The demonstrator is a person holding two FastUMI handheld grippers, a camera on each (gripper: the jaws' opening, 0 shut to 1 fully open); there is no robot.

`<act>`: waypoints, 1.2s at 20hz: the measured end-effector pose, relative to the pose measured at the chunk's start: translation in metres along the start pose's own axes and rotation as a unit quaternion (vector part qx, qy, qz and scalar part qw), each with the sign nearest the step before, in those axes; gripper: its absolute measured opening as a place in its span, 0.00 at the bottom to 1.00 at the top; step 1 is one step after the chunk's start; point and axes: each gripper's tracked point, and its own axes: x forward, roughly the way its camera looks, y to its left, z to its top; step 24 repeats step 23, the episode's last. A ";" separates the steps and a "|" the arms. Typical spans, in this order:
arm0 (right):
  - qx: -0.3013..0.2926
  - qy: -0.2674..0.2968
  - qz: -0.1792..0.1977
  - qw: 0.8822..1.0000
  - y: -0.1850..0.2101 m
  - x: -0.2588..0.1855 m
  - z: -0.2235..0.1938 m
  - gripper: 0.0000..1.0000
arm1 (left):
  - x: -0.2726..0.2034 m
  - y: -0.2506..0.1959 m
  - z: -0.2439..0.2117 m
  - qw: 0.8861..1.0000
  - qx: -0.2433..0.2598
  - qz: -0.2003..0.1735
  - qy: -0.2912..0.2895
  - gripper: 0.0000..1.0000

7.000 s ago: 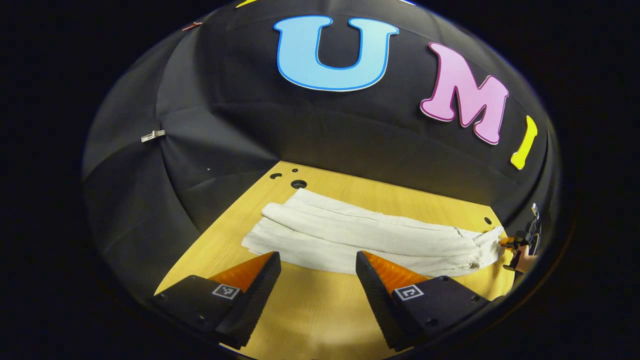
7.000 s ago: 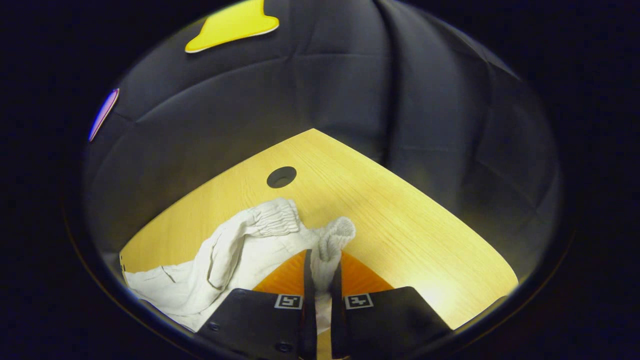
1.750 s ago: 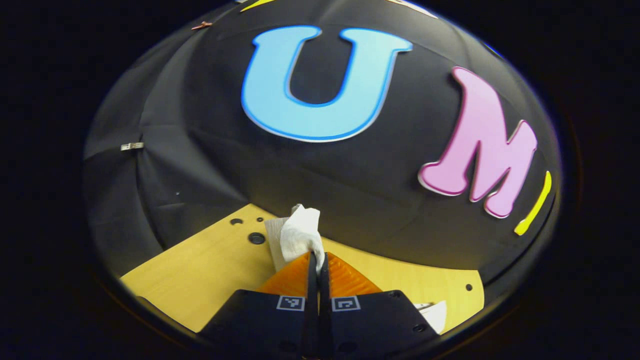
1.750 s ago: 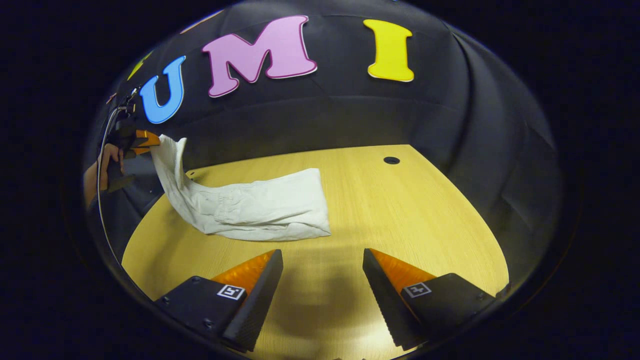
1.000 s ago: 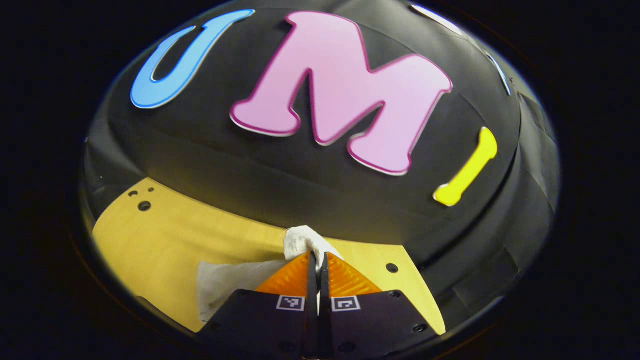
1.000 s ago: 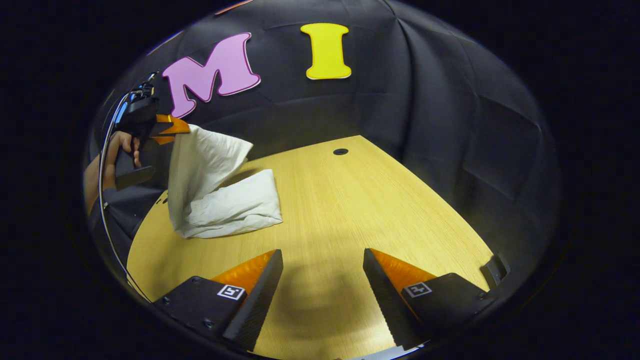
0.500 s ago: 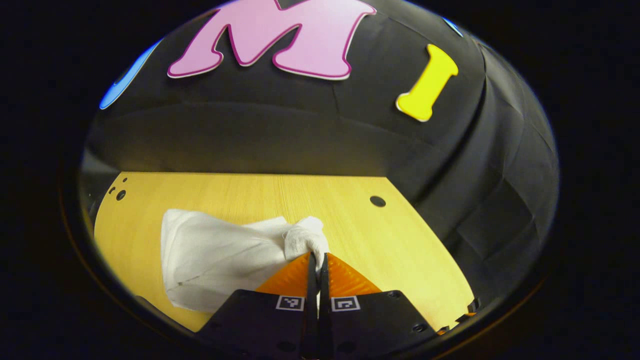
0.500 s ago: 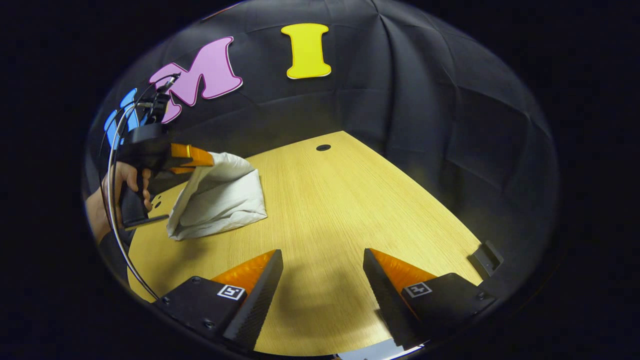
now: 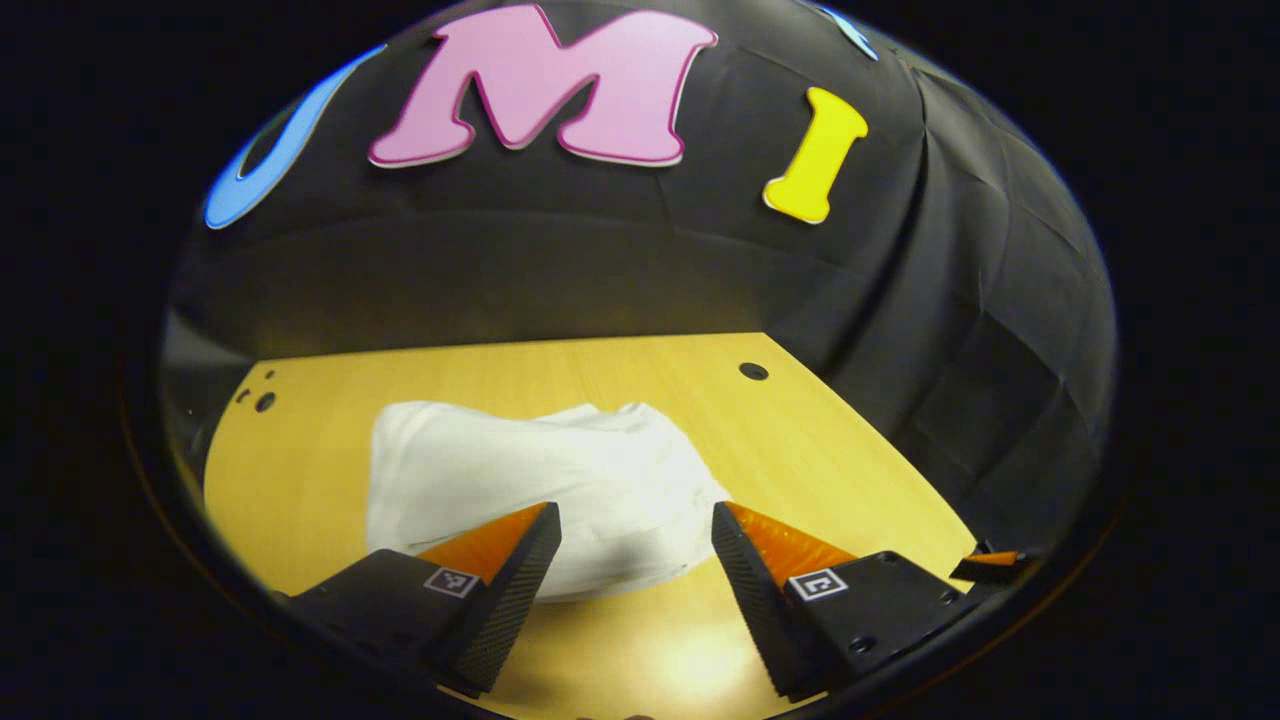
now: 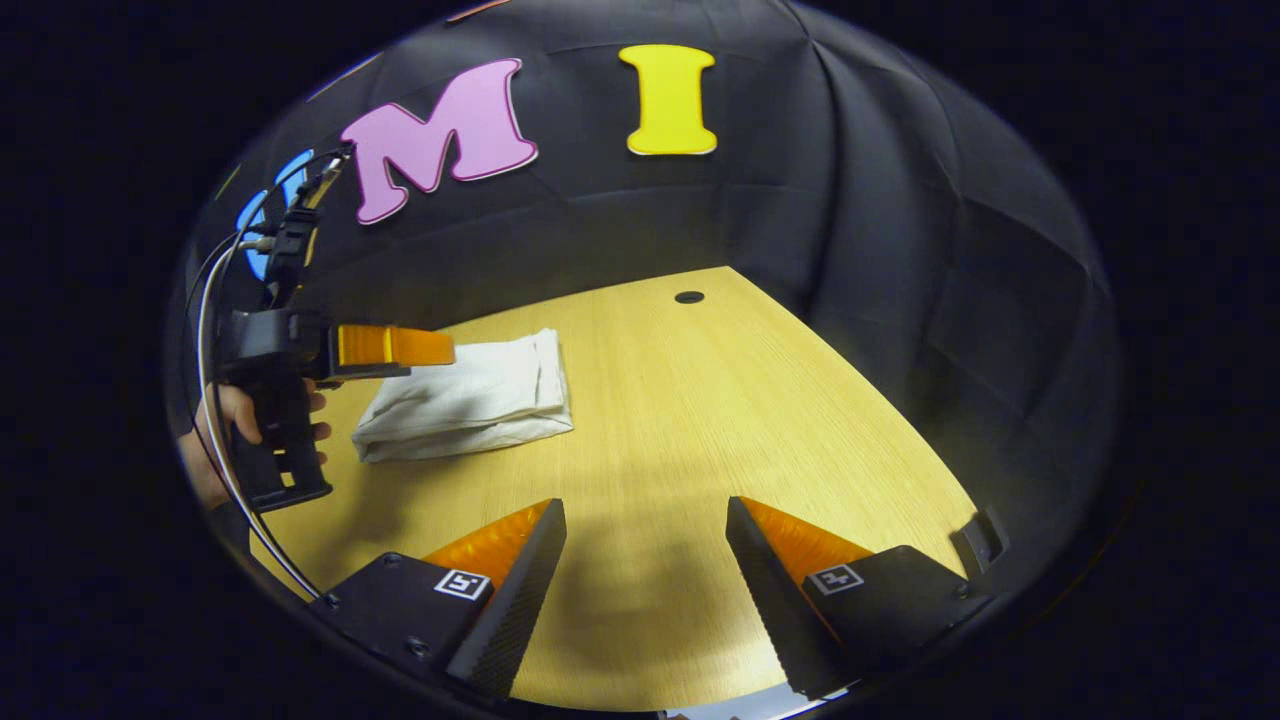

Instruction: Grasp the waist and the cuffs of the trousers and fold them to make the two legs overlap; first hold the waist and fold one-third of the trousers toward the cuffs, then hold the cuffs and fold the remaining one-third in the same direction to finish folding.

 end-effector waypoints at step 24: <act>-0.089 -0.081 0.115 0.986 0.151 -0.147 0.041 0.99 | -0.310 0.075 -0.042 0.978 -0.008 0.156 -0.135 0.92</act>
